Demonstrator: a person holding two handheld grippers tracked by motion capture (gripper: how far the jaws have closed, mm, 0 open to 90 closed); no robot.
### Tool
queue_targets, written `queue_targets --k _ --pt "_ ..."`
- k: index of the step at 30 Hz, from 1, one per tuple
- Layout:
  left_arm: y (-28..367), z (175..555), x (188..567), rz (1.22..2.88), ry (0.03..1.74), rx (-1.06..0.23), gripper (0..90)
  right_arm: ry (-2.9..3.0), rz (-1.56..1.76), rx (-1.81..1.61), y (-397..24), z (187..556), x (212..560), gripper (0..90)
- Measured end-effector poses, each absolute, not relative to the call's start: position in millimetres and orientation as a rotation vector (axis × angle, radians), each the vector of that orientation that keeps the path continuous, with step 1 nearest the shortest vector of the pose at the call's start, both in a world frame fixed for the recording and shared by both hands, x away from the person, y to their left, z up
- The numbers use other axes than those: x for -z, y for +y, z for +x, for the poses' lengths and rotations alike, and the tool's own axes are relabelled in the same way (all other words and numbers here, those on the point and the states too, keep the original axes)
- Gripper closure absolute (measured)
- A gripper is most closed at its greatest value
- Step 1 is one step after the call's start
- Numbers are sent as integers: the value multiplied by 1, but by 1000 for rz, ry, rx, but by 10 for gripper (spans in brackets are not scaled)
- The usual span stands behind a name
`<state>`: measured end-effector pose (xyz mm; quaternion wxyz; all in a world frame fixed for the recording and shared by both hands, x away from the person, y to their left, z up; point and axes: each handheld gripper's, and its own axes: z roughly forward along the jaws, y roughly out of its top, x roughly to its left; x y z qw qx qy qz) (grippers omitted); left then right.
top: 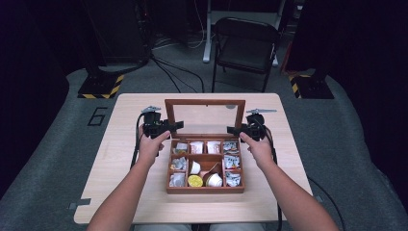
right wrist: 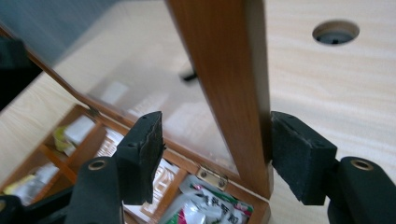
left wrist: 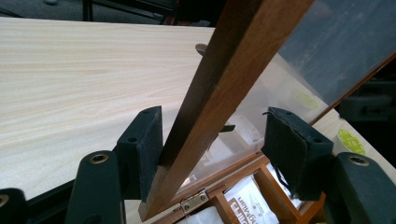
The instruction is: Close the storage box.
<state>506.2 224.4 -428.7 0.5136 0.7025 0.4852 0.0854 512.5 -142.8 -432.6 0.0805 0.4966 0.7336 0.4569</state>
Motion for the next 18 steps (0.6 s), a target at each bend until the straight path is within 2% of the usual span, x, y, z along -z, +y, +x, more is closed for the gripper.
queue_targets --k 10,18 --pt "225 501 423 1691 1150 -218 367 2158 1426 -1430 -150 506 405 361" --pt "225 492 415 1714 1120 -225 358 2175 1384 -1443 -151 495 397 361"
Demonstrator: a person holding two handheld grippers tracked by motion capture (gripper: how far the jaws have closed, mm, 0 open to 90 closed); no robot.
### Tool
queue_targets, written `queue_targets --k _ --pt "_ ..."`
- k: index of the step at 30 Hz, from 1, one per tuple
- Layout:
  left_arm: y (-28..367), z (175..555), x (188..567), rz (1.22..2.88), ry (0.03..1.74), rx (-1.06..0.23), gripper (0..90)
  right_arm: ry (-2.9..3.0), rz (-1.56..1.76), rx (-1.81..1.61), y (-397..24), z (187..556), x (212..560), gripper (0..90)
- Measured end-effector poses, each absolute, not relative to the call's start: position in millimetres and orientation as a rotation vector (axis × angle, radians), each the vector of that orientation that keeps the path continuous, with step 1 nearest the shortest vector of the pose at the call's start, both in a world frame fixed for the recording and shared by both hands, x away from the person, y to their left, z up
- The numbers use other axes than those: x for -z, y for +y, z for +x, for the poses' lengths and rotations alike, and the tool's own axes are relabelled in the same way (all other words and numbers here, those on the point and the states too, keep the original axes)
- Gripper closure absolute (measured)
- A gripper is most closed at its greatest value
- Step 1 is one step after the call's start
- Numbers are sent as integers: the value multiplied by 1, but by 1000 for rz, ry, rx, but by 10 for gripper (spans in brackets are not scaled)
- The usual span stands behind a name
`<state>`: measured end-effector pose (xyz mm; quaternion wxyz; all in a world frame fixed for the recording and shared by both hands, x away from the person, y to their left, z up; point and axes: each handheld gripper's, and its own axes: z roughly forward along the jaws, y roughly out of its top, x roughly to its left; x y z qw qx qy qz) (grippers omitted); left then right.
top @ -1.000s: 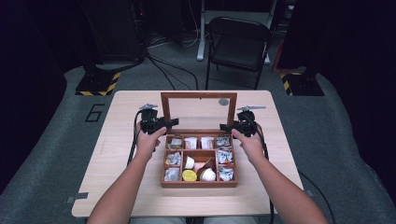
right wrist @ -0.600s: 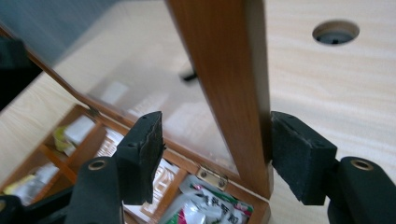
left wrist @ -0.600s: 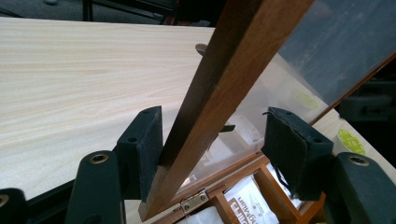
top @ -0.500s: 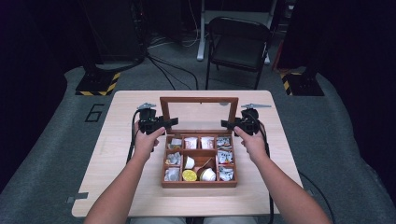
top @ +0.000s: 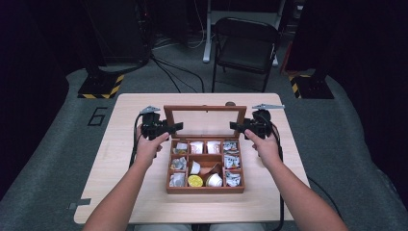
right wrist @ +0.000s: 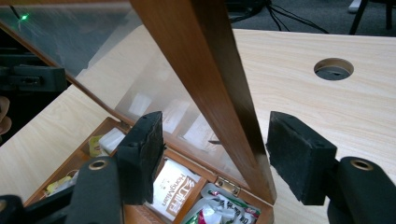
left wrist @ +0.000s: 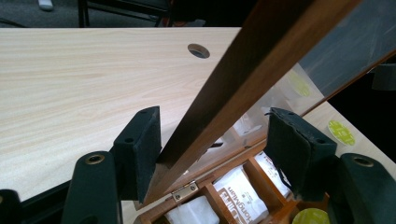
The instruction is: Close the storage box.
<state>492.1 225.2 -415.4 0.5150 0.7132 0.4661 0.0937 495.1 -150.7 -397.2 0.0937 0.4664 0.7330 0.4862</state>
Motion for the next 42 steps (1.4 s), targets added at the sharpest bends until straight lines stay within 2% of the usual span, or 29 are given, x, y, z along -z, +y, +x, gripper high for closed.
queue_targets --k 17,32,38,42 --pt "235 454 399 1755 1022 -237 334 2198 1266 -1443 -151 459 386 357" --pt "241 439 384 1732 1034 -228 337 2205 1245 -1448 -156 448 377 359" --pt "240 432 375 1760 1008 -270 376 2212 1242 -1438 -156 444 372 367" --pt "243 425 369 1771 1004 -276 418 2210 1231 -1436 -159 439 369 411"
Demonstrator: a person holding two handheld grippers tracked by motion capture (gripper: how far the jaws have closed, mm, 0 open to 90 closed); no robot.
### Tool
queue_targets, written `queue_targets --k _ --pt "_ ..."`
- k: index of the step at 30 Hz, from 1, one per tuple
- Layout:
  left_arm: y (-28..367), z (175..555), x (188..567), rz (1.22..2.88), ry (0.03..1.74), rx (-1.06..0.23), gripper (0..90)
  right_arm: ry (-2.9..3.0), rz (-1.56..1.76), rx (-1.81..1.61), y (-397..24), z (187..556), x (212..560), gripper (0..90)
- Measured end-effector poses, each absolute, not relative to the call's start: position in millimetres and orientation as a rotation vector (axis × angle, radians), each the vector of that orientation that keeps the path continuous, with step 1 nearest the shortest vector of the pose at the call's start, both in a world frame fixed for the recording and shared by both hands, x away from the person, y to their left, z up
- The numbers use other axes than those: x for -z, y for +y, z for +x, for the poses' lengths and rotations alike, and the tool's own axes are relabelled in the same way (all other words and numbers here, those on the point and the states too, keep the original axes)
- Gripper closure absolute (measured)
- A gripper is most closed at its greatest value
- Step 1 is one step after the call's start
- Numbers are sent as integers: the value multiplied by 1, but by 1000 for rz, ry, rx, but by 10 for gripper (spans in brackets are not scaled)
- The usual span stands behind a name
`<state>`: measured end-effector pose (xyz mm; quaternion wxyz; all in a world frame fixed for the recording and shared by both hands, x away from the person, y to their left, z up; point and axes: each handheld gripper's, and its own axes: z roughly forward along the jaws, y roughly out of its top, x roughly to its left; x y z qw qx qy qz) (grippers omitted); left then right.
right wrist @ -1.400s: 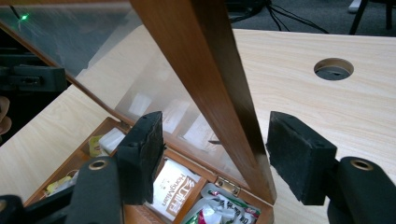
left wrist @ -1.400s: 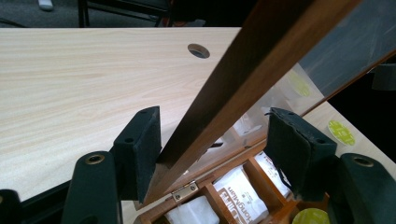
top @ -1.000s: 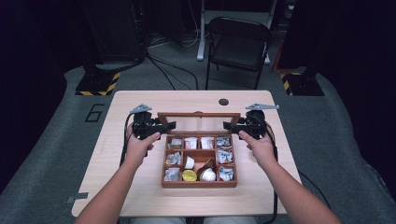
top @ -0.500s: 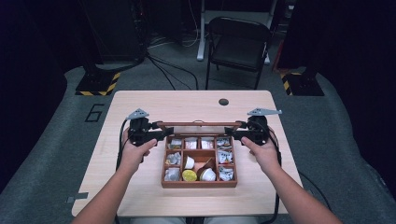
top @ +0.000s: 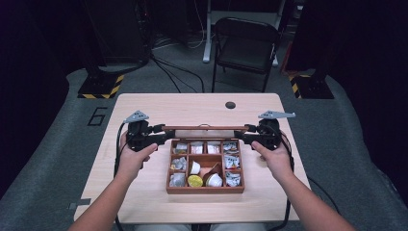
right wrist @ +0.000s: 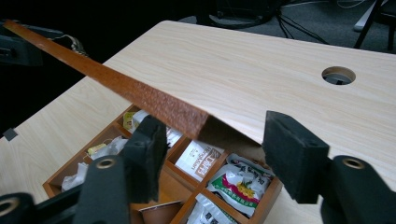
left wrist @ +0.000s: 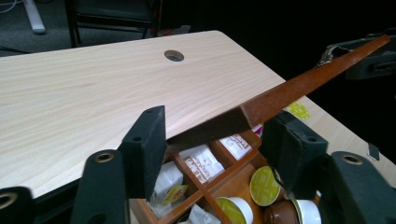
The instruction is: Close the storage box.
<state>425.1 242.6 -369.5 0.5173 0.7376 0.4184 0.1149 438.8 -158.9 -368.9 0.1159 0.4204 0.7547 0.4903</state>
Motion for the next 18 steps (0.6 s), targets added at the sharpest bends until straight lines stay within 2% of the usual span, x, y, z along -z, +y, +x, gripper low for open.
queue_targets --k 4,18 --pt "244 419 366 1766 1000 -272 451 2208 1228 -1446 -163 434 367 459" --pt "245 402 373 1767 984 -270 449 2215 1149 -1416 -166 413 367 513"
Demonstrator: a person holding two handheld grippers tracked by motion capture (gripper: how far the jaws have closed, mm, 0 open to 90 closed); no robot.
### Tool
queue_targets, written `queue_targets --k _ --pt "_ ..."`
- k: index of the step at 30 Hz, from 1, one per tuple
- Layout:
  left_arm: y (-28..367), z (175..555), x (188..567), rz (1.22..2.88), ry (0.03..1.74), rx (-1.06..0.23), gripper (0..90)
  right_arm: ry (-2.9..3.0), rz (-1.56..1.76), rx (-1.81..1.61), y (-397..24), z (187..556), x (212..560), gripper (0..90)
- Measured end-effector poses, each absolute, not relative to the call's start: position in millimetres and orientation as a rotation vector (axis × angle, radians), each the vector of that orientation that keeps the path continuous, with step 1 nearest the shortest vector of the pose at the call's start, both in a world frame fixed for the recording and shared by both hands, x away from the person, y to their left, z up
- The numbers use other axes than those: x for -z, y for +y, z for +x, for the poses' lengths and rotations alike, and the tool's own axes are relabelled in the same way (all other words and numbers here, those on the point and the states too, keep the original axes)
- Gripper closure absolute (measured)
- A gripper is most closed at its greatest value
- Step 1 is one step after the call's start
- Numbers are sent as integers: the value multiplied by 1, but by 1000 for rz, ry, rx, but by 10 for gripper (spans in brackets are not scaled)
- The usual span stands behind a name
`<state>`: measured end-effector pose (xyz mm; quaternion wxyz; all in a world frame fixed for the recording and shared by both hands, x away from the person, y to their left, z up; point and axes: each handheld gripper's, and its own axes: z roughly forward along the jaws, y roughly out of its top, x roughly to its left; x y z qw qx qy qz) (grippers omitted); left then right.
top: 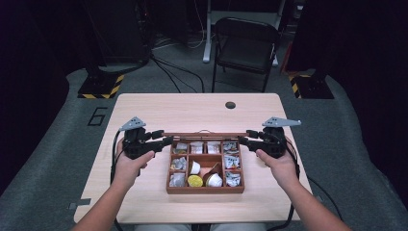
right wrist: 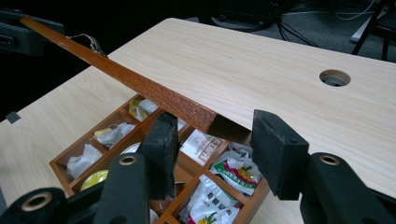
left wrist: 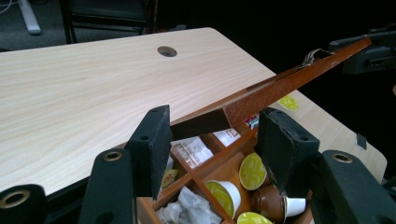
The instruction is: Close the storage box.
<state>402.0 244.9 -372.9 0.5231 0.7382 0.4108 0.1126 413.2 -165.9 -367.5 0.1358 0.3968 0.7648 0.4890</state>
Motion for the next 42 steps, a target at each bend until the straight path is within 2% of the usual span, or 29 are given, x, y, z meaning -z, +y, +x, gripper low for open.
queue_targets --k 13,42 --pt "243 377 390 1777 979 -281 448 2226 1076 -1393 -169 384 380 529" --pt "242 341 428 1820 992 -291 466 2258 1101 -1386 -172 351 421 553"
